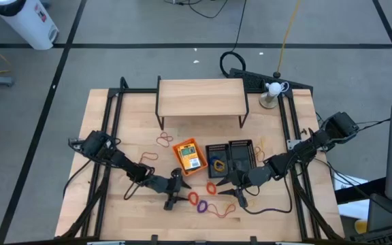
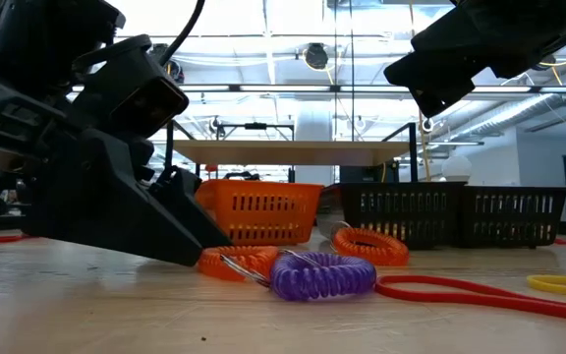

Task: Pick & Place Office Desk Supplies
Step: Put the orange spring keychain into the left black bin

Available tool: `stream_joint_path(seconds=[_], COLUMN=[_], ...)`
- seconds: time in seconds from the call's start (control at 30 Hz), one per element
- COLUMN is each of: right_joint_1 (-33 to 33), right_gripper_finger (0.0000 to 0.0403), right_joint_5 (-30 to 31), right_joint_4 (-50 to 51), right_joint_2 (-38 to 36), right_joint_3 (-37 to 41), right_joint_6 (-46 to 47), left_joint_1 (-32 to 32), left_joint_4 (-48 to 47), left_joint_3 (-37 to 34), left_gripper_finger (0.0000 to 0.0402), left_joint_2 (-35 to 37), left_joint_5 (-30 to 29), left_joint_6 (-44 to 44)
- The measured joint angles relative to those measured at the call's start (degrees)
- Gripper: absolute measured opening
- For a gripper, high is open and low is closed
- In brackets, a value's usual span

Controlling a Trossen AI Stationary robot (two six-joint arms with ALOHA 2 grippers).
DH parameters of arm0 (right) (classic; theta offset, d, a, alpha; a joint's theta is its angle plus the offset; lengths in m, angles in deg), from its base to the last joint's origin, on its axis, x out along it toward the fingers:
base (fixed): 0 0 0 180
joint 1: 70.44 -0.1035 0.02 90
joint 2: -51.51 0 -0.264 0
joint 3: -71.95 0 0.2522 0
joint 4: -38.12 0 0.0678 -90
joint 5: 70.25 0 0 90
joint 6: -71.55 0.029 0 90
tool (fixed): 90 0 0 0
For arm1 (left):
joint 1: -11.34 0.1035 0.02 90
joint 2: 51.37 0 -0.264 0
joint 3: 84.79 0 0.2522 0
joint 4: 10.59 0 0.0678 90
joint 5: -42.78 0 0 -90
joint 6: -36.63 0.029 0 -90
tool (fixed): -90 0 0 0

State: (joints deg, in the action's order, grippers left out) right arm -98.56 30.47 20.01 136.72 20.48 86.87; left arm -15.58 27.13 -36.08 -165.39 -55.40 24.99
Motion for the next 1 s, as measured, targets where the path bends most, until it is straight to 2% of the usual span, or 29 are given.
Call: stream_joint_path(seconds=[0.4, 0.7, 0.83, 1.0], right_joint_1=[0.0, 0.0, 0.0, 0.0], right_gripper_finger=[0.0139, 0.0139, 0.0139, 0.0139], right_joint_5=[0.0, 0.0, 0.0, 0.0], right_joint_4=[0.0, 0.0, 0.0, 0.0], right_joint_2=[0.0, 0.0, 0.0, 0.0], right_joint_3=[0.0, 0.0, 0.0, 0.0], right_joint_6=[0.0, 0.0, 0.0, 0.0], left_joint_1=[-2.1, -4.3, -4.7, -4.7], left_joint_4=[0.1, -0.3, -2.0, -3.0], left_joint_3=[0.4, 1.0, 2.4, 4.7], left_gripper_finger=[0.0239, 0.0239, 0.0239, 0.0239], left_joint_2=[0.0, 0.0, 0.0, -3.4], left_joint_5=[0.3, -5.7, -12.1, -17.1], left_joint_6=[-4.2, -4.8, -5.9, -12.4])
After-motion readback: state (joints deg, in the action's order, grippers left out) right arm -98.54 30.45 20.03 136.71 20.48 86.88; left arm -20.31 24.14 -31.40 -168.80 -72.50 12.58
